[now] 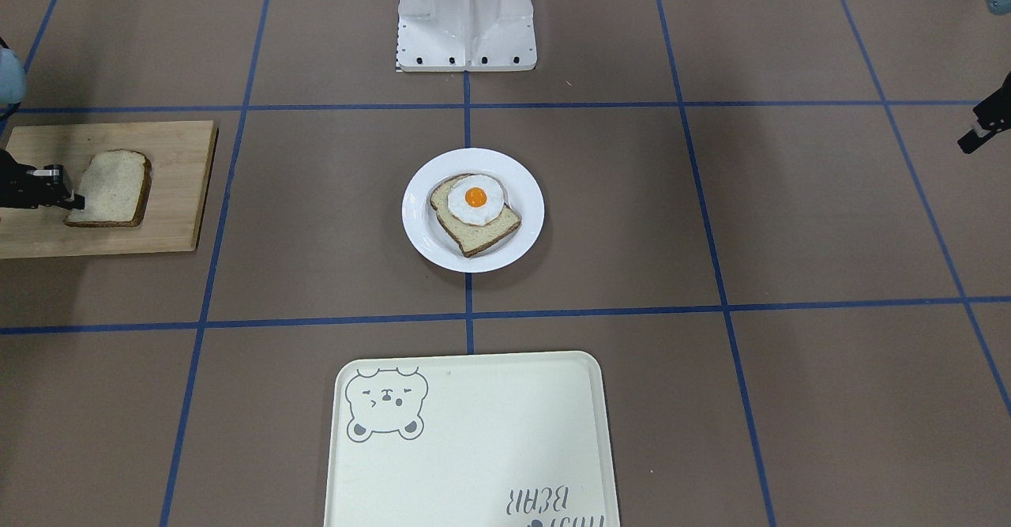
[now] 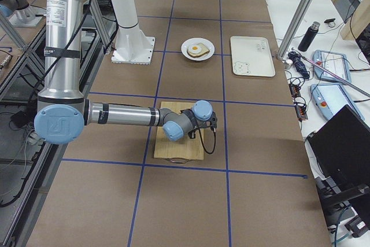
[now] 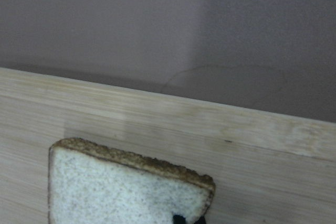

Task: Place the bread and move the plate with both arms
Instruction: 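Lift the bread slice with the right gripper and carry it over the plate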

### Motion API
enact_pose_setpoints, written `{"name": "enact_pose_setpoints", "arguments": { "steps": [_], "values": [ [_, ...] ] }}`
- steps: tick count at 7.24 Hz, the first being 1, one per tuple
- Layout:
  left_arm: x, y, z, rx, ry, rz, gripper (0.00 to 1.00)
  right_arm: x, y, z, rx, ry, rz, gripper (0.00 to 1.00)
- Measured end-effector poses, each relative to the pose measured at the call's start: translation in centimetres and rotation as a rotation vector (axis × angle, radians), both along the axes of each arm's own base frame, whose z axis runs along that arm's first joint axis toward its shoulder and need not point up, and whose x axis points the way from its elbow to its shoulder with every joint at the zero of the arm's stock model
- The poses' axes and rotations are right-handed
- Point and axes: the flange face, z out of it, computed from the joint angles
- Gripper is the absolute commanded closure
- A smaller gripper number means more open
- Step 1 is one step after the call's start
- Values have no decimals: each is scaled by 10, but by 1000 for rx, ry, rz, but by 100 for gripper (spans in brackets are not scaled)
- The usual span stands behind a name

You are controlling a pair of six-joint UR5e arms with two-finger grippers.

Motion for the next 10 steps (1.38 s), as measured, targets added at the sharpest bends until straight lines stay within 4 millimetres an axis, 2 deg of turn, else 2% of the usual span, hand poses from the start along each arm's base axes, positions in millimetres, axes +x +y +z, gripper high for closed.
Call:
{"name": "enact_pose_setpoints", "arguments": {
  "steps": [1,2,3,4,5,6,7,9,10],
  "values": [
    [0,0,-1,1,4,1,2,3,-3,-16,7,-37,0,100],
    [1,0,-4,5,7,3,2,7,-13,-41,1,-100,1,100],
    [2,0,-6,11,10,4,2,8,-34,-76,-16,-168,12,100],
    [3,0,-9,12,24,11,2,-2,-62,-123,-42,-216,33,100],
    [4,0,-11,10,46,21,2,-22,-86,-171,-72,-245,46,100],
    [5,0,-12,7,59,28,2,-56,-102,-222,-107,-266,40,100],
    [5,0,-11,4,64,31,2,-98,-108,-274,-130,-277,28,100],
    [6,-1,-8,-2,66,34,2,-193,-94,-363,-123,-280,39,100],
    [6,-1,-6,-4,65,34,2,-236,-80,-394,-103,-281,50,100]
  ]
}}
